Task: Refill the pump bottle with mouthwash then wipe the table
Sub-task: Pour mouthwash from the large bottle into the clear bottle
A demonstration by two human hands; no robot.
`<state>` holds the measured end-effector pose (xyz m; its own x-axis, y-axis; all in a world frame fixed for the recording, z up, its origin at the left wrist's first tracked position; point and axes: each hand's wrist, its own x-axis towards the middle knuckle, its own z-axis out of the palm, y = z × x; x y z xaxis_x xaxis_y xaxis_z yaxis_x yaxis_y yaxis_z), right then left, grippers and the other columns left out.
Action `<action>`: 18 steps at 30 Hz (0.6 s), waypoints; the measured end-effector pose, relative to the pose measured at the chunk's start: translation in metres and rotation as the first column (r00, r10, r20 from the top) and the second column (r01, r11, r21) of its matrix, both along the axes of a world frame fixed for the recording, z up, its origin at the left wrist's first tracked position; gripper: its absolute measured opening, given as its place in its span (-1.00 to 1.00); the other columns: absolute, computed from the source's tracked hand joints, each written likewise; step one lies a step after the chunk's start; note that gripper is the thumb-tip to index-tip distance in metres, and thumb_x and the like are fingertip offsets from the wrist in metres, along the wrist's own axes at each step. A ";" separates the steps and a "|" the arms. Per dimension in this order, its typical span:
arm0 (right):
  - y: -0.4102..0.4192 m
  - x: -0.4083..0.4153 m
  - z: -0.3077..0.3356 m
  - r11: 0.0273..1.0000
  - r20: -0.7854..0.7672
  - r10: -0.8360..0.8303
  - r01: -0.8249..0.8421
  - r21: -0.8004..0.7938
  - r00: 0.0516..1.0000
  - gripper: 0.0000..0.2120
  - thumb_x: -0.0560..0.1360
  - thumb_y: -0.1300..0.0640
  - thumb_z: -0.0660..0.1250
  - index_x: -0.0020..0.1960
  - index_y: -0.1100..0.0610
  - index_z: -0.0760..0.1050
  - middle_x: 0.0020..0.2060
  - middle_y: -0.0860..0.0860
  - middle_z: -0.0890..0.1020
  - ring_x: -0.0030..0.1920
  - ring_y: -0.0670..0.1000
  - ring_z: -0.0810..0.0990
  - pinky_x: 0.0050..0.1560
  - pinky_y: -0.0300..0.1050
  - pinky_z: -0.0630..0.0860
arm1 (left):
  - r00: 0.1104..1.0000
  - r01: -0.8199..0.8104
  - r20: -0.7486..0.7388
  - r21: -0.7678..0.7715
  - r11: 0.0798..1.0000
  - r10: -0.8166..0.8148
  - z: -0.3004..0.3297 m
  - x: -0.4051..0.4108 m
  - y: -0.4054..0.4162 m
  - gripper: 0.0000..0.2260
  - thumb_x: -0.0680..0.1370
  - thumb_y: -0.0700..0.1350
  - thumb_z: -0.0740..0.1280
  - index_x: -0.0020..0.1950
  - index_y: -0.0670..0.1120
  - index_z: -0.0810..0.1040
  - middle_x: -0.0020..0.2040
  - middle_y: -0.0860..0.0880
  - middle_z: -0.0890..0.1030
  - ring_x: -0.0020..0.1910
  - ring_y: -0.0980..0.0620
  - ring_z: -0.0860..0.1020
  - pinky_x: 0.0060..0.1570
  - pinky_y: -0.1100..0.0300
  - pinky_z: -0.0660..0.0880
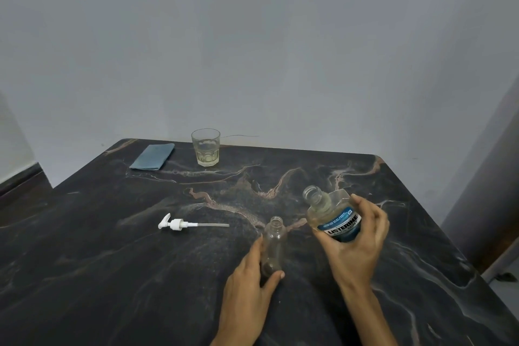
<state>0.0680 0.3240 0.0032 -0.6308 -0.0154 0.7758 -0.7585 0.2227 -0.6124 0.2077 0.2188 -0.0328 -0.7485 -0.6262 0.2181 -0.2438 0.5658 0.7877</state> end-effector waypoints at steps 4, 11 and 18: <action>0.002 -0.004 -0.004 0.999 -0.029 -0.037 0.037 0.001 0.999 -0.13 0.06 0.26 0.67 0.29 0.03 0.37 0.13 -0.02 0.35 0.17 0.01 0.32 0.05 0.02 0.50 | 1.000 -0.002 0.004 -0.008 1.000 0.002 0.000 0.000 0.000 -0.36 0.46 0.06 0.41 0.46 0.20 0.18 0.31 0.18 0.48 0.26 0.22 0.46 0.23 0.35 0.35; 0.002 -0.009 -0.011 0.993 -0.130 -0.079 0.090 0.081 0.988 -0.09 0.05 0.34 0.66 0.33 0.11 0.39 0.14 0.01 0.39 0.15 -0.04 0.31 0.02 -0.09 0.47 | 1.000 0.005 0.017 -0.008 1.000 -0.005 -0.001 -0.001 -0.001 -0.37 0.45 0.06 0.42 0.45 0.17 0.21 0.34 0.14 0.47 0.34 0.13 0.43 0.32 0.11 0.38; 0.001 -0.006 -0.009 0.989 -0.180 -0.041 0.065 0.130 0.983 -0.06 0.05 0.36 0.65 0.34 0.08 0.35 0.14 0.03 0.42 0.19 -0.13 0.28 0.00 -0.03 0.54 | 1.000 0.005 0.031 -0.005 1.000 -0.005 -0.001 0.000 -0.001 -0.37 0.46 0.08 0.40 0.45 0.19 0.18 0.35 0.12 0.46 0.33 0.15 0.43 0.28 0.10 0.41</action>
